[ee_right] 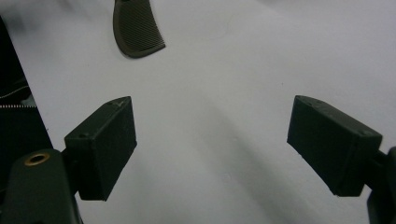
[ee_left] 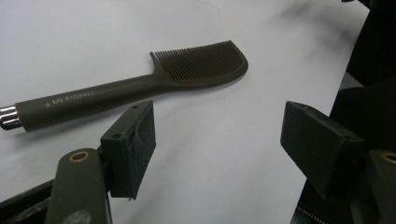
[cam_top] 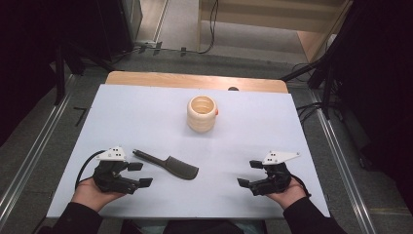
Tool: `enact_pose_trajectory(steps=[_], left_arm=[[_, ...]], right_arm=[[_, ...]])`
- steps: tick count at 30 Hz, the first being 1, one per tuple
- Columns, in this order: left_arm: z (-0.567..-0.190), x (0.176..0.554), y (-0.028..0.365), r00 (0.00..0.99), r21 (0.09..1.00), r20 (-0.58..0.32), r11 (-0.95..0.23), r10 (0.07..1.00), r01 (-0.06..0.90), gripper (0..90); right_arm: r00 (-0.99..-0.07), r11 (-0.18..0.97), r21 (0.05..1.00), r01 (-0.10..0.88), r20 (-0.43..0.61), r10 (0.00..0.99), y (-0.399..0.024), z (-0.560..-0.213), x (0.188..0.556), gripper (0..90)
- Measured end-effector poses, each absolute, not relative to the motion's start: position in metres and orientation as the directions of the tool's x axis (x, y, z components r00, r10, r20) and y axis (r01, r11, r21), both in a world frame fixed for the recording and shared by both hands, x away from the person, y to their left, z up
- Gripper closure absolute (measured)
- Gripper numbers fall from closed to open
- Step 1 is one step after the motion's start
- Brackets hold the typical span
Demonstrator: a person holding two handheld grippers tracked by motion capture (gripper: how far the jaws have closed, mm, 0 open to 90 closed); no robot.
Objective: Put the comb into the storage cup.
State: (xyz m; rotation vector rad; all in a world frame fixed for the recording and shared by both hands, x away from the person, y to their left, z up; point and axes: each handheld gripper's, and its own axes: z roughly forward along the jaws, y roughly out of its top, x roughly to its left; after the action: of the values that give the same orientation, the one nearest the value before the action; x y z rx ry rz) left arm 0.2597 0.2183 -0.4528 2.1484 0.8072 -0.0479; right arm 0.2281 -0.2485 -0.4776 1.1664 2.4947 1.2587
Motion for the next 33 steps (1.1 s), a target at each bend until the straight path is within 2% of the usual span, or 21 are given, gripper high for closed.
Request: enact_pose_trajectory(steps=[33], left_arm=[[-0.4521,0.2608,0.2180,0.792,0.692,-0.298,-0.451,0.533,0.564,28.1]], right_arm=[[-0.679,0.338,0.728,0.596,0.232,0.696,-0.2526,-0.4775,0.2299,13.7]])
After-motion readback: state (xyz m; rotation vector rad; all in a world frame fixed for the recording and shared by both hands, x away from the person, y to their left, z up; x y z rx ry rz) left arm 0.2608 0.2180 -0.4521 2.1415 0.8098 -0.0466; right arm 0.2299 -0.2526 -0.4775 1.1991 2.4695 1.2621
